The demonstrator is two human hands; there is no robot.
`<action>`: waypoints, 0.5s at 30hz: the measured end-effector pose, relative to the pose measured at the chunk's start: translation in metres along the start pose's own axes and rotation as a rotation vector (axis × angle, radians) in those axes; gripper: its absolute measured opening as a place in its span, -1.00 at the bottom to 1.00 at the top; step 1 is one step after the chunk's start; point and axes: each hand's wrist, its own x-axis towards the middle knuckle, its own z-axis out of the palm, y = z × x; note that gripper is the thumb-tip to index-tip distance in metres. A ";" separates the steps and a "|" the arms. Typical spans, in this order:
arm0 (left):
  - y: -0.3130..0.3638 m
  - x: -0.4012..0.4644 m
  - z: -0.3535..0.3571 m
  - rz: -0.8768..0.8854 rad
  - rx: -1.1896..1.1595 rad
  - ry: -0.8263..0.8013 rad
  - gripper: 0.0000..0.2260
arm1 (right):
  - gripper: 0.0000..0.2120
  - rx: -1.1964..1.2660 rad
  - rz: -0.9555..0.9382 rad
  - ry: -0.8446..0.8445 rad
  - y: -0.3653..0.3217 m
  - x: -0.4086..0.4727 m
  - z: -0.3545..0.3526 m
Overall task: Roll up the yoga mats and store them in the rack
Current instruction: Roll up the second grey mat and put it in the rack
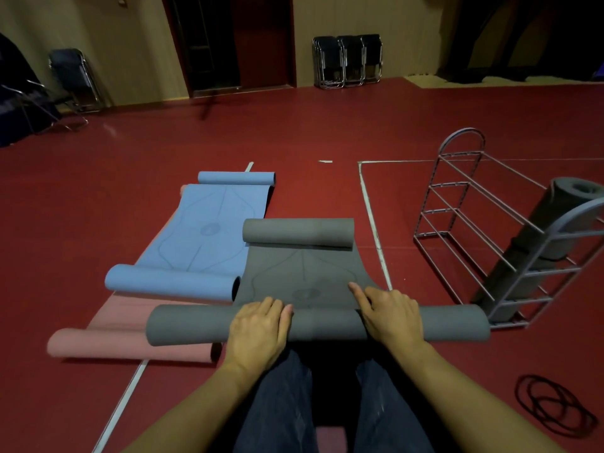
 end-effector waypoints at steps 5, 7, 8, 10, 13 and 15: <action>-0.005 0.019 0.000 -0.008 0.029 -0.128 -0.67 | -0.41 0.025 -0.176 0.143 0.007 -0.019 0.015; -0.006 0.030 0.000 -0.029 0.058 -0.224 -0.63 | -0.39 0.013 -0.239 0.117 0.013 -0.031 0.020; -0.006 0.035 0.000 -0.040 0.076 -0.279 -0.60 | -0.42 -0.008 -0.248 0.108 0.015 -0.034 0.021; -0.005 0.046 0.001 -0.067 0.076 -0.359 -0.56 | -0.50 -0.056 -0.217 0.100 0.016 -0.031 0.024; -0.007 0.057 0.011 -0.027 0.124 -0.472 -0.58 | -0.49 -0.117 -0.192 0.064 0.014 -0.015 0.026; -0.007 0.063 0.012 -0.042 0.106 -0.517 -0.58 | -0.47 -0.124 -0.194 0.028 0.016 -0.005 0.028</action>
